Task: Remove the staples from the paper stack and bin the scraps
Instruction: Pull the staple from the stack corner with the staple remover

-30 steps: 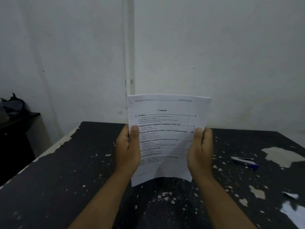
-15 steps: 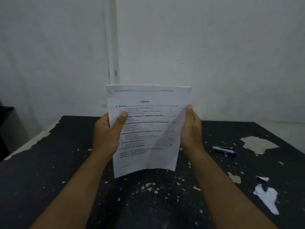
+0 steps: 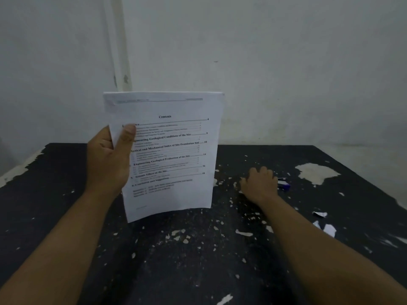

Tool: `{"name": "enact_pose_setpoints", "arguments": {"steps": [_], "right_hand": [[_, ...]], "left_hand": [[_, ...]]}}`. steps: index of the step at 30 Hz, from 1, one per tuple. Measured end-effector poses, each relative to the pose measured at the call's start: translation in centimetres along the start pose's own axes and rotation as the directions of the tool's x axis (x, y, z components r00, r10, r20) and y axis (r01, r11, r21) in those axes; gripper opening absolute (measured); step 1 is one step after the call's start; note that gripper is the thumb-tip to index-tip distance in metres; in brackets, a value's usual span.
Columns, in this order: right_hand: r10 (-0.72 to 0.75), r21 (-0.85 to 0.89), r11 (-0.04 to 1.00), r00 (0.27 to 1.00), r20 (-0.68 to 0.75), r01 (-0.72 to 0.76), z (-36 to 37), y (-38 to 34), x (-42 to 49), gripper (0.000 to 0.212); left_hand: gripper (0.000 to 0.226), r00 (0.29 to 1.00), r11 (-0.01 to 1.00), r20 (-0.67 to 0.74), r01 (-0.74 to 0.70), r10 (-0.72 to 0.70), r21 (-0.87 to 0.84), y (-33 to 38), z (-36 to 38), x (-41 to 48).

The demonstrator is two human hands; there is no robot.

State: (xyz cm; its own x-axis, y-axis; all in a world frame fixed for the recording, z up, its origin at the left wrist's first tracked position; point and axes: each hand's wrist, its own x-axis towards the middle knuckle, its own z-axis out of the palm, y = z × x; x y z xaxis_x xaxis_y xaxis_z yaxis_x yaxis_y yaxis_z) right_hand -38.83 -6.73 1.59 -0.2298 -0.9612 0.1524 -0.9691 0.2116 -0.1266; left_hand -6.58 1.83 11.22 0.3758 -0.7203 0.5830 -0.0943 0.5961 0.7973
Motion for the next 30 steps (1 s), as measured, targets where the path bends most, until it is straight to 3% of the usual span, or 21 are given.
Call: {"name": "enact_pose_setpoints", "arguments": {"steps": [3, 6, 17, 19, 21, 23, 25, 28, 30], "right_hand": [[0.025, -0.133, 0.991, 0.996, 0.083, -0.013, 1.2, 2.9, 0.8, 0.054], [0.069, -0.1, 0.993, 0.99, 0.124, -0.057, 1.8, 4.8, 1.4, 0.05], [-0.158, -0.173, 0.974, 0.986, -0.062, 0.145, 2.2, 4.7, 1.1, 0.024], [-0.176, -0.102, 0.981, 0.98, -0.094, 0.166, 2.4, 4.0, 1.0, 0.02], [-0.128, 0.176, 0.972, 0.977, -0.17, 0.158, 2.3, 2.9, 0.5, 0.013], [-0.002, 0.528, 0.842, 0.979, -0.206, 0.113, 1.8, 1.4, -0.2, 0.018], [0.118, 0.757, 0.651, 0.978, -0.171, 0.054, 0.9, -0.1, -1.0, 0.024], [0.236, 0.973, 0.204, 0.97, 0.057, -0.107, -0.9, -2.1, -2.4, 0.028], [0.209, 0.98, -0.069, 0.957, 0.199, -0.189, -2.1, -3.0, -3.6, 0.032]], "left_hand": [[0.023, 1.0, 1.0, -0.016, -0.01, 0.01, -0.009, -0.2, -0.1, 0.2], [0.02, 0.999, 0.999, -0.011, -0.03, 0.03, -0.021, -0.3, 0.0, 0.3], [0.021, 0.999, 0.999, -0.028, -0.047, 0.047, -0.026, -0.2, 0.1, 0.3], [0.021, 0.998, 0.999, -0.036, -0.043, 0.042, -0.014, -0.3, 0.1, 0.4], [0.021, 0.998, 0.999, -0.04, -0.046, 0.047, 0.006, -0.5, 0.1, 0.4], [0.022, 0.998, 0.998, -0.038, -0.051, 0.051, 0.023, -0.5, 0.1, 0.4], [0.021, 0.998, 0.998, -0.036, -0.048, 0.049, 0.027, -0.5, 0.1, 0.5], [0.019, 0.999, 0.999, -0.035, -0.039, 0.04, 0.025, -0.5, 0.0, 0.6], [0.018, 0.999, 0.999, -0.033, -0.042, 0.043, 0.029, -0.5, 0.0, 0.6]]}}
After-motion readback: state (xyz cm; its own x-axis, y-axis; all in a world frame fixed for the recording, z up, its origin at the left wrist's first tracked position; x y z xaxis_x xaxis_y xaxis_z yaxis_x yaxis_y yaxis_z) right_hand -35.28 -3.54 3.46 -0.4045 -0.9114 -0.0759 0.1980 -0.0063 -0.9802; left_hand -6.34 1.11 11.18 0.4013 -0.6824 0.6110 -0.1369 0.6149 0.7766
